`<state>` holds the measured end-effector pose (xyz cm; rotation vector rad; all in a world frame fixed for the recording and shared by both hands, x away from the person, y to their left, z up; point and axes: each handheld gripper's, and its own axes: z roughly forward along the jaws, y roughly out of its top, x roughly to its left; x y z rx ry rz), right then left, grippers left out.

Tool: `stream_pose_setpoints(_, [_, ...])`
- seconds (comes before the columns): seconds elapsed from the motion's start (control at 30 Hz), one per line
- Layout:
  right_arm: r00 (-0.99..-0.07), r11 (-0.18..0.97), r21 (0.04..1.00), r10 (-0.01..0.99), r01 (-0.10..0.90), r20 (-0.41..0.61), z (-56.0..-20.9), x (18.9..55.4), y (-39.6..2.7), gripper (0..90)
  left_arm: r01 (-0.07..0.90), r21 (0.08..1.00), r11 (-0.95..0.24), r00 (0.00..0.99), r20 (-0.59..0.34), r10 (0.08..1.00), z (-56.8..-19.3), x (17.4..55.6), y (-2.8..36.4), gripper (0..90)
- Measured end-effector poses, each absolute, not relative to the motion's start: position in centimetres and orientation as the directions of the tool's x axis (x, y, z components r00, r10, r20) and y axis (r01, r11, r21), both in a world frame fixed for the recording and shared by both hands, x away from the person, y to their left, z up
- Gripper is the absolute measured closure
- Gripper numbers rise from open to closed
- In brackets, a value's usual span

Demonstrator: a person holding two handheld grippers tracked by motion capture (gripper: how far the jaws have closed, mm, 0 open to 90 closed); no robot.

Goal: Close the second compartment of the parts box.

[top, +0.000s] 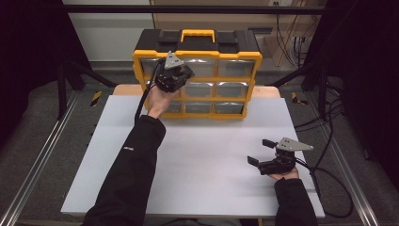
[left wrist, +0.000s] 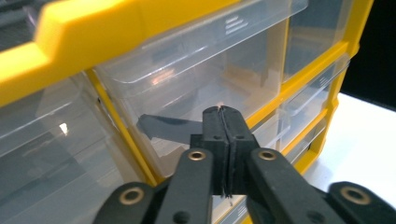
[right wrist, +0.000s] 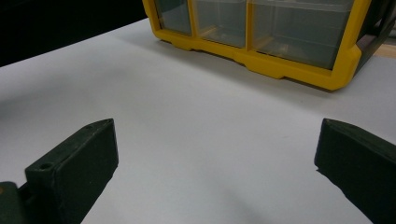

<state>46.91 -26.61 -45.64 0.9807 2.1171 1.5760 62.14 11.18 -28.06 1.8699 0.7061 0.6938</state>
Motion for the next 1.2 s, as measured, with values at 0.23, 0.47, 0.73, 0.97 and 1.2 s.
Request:
stream_pose_setpoints(0.23, [-0.711,0.154,0.931,0.69,0.331,0.139,-45.7,46.9,-26.6,0.1,0.173,0.936,-0.308,0.682,0.112,0.723,-28.4,60.8,12.1,55.3])
stream_pose_setpoints(0.47, [-0.71,0.157,0.93,0.69,0.334,0.139,-45.8,46.9,-26.5,0.1,0.201,0.938,-0.282,0.714,0.057,0.698,-29.3,59.9,13.1,34.5])
stream_pose_setpoints(0.73, [-0.71,0.157,0.929,0.691,0.335,0.139,-45.8,47.0,-26.5,0.1,0.202,0.943,-0.266,0.739,0.032,0.673,-30.0,58.4,14.5,17.3])
stream_pose_setpoints(0.97, [-0.709,0.157,0.929,0.692,0.335,0.138,-45.8,47.0,-26.5,0.1,0.199,0.949,-0.245,0.756,0.01,0.654,-30.5,56.9,16.0,4.4])
stream_pose_setpoints(1.2, [-0.709,0.158,0.929,0.691,0.335,0.138,-45.8,47.0,-26.5,0.1,0.193,0.954,-0.229,0.773,-0.004,0.635,-31.5,55.2,17.3,2.4])
